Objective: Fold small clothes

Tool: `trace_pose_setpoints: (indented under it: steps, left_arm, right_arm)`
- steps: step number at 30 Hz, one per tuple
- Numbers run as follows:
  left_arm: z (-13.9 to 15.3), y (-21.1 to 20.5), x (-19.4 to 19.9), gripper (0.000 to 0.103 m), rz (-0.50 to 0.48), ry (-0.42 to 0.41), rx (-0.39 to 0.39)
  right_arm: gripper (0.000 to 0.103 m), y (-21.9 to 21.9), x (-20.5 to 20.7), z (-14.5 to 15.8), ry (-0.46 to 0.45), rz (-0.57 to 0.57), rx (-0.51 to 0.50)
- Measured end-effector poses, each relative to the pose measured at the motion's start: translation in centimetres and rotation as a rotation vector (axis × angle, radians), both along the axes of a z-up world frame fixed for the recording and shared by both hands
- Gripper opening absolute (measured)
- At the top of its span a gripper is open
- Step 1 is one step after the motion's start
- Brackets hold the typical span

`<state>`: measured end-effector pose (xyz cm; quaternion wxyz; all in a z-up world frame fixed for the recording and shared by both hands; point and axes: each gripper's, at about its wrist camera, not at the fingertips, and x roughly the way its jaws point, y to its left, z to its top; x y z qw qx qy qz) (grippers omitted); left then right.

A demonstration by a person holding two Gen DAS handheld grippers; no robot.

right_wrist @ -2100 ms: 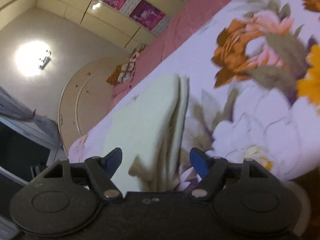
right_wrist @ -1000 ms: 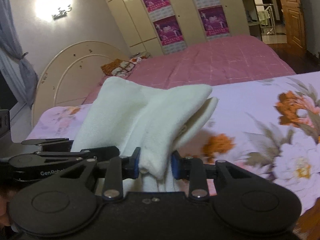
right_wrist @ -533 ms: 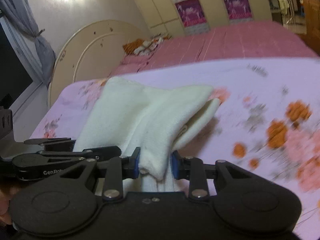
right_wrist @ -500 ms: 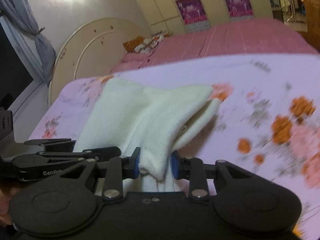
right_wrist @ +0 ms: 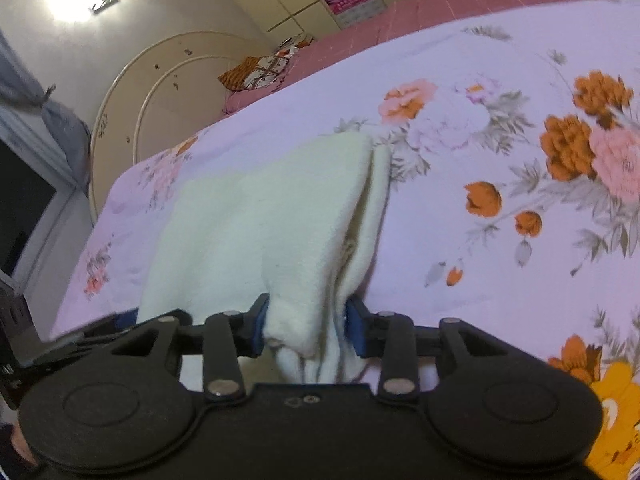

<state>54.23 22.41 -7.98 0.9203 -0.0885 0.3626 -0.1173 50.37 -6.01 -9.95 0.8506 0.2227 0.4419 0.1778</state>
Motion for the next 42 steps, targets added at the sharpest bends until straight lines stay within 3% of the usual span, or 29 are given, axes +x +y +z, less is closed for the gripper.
trace_pose_setpoints:
  steps: [2, 5, 6, 10, 13, 16, 22, 26, 32, 36, 40, 42]
  left_arm:
    - [1.6, 0.2, -0.4, 0.091, 0.013, -0.068, 0.003]
    - [3.3, 0.6, 0.0, 0.068, -0.004, -0.141, -0.077]
    - [3.5, 0.2, 0.8, 0.065, -0.016, -0.142, -0.087]
    - [3.0, -2.3, 3.2, 0.064, -0.070, -0.124, -0.009]
    - [1.2, -3.5, 4.9, 0.064, -0.074, -0.058, 0.029]
    - [0.4, -3.9, 5.2, 0.064, -0.076, -0.061, 0.061]
    - [1.3, -3.7, 3.9, 0.064, -0.057, -0.062, 0.034]
    - [2.5, -2.1, -0.7, 0.064, -0.033, -0.100, 0.020]
    - [0.1, -0.1, -7.5, 0.064, 0.069, -0.038, -0.022]
    - [-1.6, 0.0, -8.8, 0.064, 0.091, 0.004, -0.054]
    - [-2.2, -1.0, -8.7, 0.064, 0.098, -0.003, -0.024]
    - [-2.2, -1.5, -8.7, 0.064, 0.092, -0.005, -0.015]
  right_arm:
    - [0.044, -1.0, -0.3, 1.1, -0.023, -0.019, 0.009]
    - [0.039, -1.9, -0.4, 3.8, -0.138, -0.048, -0.027]
    - [0.037, -1.7, 0.0, 4.4, -0.165, -0.045, -0.043]
    - [0.028, 1.4, 2.2, 5.2, -0.206, 0.037, -0.159]
    - [0.023, 3.6, 3.5, 3.9, -0.185, 0.105, -0.267]
    - [0.020, 4.3, 4.5, 1.9, -0.151, 0.120, -0.368]
    - [0.021, 4.8, 4.3, 1.9, -0.155, 0.111, -0.392]
    - [0.026, 4.6, 0.7, 4.6, -0.247, 0.135, -0.400]
    - [0.027, 4.4, -6.8, 5.1, -0.255, 0.225, -0.406]
    - [0.033, 4.0, -8.8, 3.9, -0.199, 0.215, -0.418]
    - [0.028, 4.4, -8.8, 2.4, -0.150, 0.224, -0.398]
    - [0.020, 4.8, -9.2, 2.5, -0.167, 0.230, -0.406]
